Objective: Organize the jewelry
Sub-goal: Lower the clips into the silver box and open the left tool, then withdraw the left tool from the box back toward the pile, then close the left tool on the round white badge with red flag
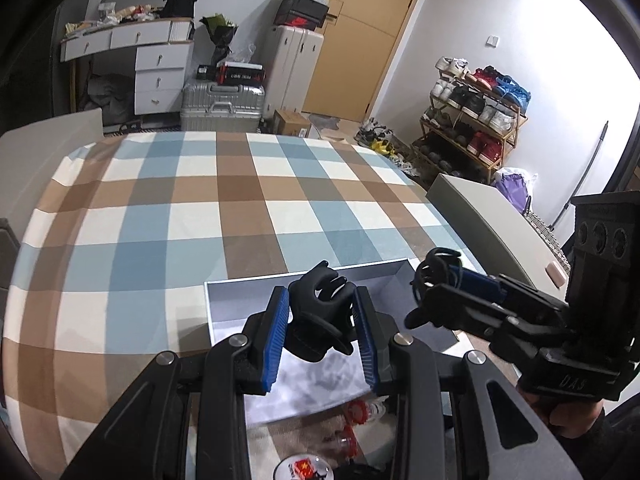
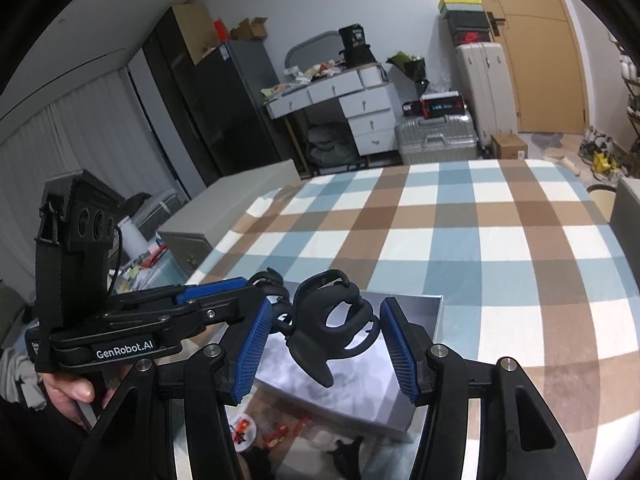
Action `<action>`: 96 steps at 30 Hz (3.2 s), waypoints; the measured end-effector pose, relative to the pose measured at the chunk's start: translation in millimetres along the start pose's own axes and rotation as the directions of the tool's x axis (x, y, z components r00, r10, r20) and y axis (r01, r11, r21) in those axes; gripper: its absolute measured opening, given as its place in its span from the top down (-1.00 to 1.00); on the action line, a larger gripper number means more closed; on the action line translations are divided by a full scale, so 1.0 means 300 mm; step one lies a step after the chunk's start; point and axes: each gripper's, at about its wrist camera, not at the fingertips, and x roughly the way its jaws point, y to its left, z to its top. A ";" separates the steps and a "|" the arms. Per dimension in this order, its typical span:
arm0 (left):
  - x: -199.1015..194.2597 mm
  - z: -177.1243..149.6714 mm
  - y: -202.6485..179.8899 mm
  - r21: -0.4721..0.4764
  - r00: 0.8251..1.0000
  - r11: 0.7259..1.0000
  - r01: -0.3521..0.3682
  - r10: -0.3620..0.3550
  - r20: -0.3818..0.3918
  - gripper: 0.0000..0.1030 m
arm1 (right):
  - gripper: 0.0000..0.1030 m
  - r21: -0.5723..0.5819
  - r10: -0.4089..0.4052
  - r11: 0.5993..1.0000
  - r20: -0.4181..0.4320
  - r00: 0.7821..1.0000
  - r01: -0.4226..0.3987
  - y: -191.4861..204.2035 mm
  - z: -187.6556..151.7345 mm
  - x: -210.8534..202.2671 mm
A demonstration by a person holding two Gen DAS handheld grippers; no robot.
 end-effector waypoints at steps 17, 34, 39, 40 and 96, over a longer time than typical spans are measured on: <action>0.084 -0.009 0.014 -0.025 0.996 1.000 0.013 -0.016 -0.085 0.48 | -0.08 0.006 -0.022 1.000 -0.101 0.995 0.022 -0.055 -0.016 0.123; 0.033 -0.012 0.006 -0.007 0.999 0.999 -0.032 0.032 -0.026 0.07 | -0.47 0.038 -0.034 0.999 0.002 0.999 0.034 -0.049 0.008 0.036; -0.013 -0.016 -0.002 -0.004 0.999 0.999 -0.053 0.053 0.006 0.07 | -0.56 0.061 -0.071 0.996 0.040 0.997 0.069 -0.041 0.003 -0.019; -0.019 -0.018 -0.004 0.000 0.998 0.998 -0.062 0.062 0.012 0.05 | -0.61 0.059 -0.083 0.995 0.054 0.995 0.080 -0.034 0.001 -0.035; -0.059 -0.370 0.002 0.162 0.959 0.954 -0.252 0.269 -0.090 -0.97 | -1.00 -0.028 -0.214 0.976 -0.003 0.977 0.214 0.112 -0.371 -0.167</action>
